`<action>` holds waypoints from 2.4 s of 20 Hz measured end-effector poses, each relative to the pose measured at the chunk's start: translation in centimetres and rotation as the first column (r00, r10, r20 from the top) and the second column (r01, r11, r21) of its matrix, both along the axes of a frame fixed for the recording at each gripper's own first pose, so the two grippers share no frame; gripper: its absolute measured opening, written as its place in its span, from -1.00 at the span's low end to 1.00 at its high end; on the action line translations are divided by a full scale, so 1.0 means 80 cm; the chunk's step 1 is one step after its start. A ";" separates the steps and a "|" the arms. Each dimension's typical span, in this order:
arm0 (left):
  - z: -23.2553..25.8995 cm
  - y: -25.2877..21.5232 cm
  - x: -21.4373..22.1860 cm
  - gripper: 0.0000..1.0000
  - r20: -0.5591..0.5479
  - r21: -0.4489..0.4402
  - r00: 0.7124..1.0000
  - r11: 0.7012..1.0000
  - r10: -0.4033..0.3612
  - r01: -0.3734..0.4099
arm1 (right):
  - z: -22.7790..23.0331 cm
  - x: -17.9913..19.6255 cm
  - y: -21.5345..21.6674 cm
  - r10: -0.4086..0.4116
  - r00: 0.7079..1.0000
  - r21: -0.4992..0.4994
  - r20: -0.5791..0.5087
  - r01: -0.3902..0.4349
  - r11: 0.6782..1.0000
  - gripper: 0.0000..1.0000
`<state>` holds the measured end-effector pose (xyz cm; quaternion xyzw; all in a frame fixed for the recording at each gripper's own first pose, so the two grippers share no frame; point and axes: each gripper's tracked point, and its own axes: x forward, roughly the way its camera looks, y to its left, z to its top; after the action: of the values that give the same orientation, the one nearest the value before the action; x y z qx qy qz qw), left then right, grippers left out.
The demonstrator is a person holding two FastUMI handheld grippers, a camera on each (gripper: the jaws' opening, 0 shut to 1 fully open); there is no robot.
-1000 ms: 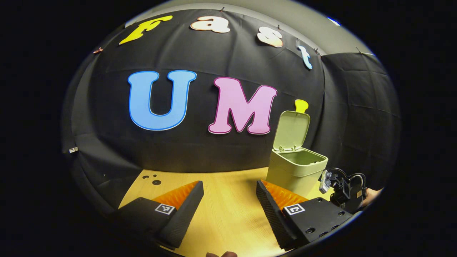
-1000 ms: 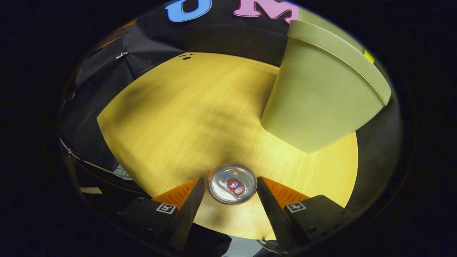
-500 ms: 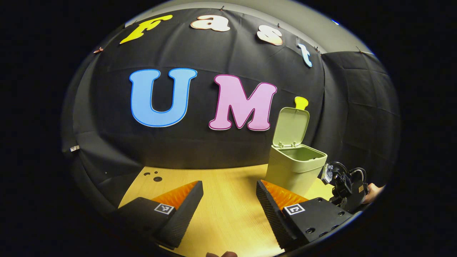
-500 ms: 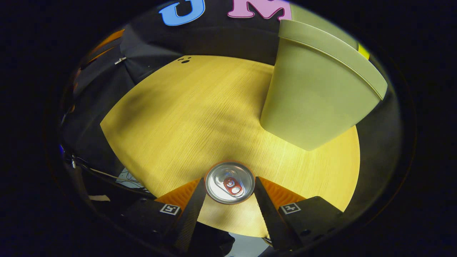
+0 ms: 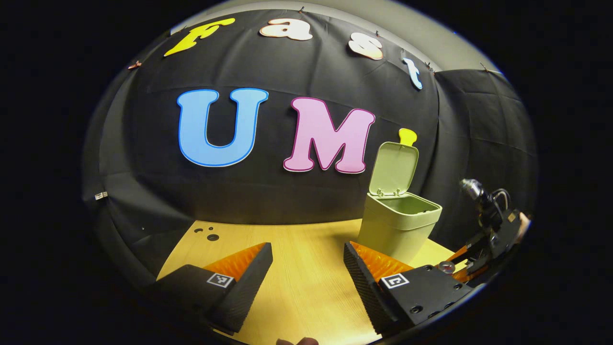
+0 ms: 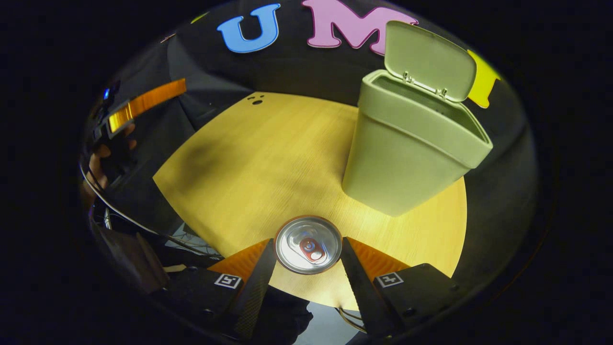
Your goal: Press the lid of the desktop garbage bin to open it, pick up the crumpled paper on the desktop and throw it into the bin, then pick up the pop can on the desktop and drop it into the bin, and finally close the garbage bin lid.
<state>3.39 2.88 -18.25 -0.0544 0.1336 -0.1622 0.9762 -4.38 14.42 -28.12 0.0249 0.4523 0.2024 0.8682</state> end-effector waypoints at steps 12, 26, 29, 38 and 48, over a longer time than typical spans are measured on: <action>-0.020 -0.006 -0.008 0.92 -0.021 0.007 1.000 1.000 -0.023 0.023 | 0.175 0.064 -0.076 -0.086 0.980 0.038 0.182 0.081 0.996 0.71; -0.029 0.010 -0.016 0.92 -0.040 0.022 0.999 1.000 -0.005 0.006 | 0.219 0.195 -0.175 -0.208 0.942 0.003 0.263 0.215 0.977 0.71; -0.032 0.017 -0.017 0.92 -0.050 0.020 0.999 1.000 0.011 -0.010 | 0.192 0.221 -0.189 -0.224 0.945 -0.032 0.239 0.238 0.971 0.71; -0.035 0.037 -0.013 0.92 -0.064 0.029 0.996 0.998 0.065 -0.063 | 0.100 0.269 -0.185 -0.232 0.965 -0.065 0.120 0.241 0.968 0.72; -0.031 0.047 -0.014 0.92 -0.053 0.063 0.995 0.994 0.088 -0.084 | 0.053 0.269 -0.196 -0.279 0.957 -0.072 0.077 0.285 0.956 0.70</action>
<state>2.28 6.63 -20.72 -0.0349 0.1631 -0.1143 0.9793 17.16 -1.27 -23.86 0.0466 0.4231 0.0584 0.9030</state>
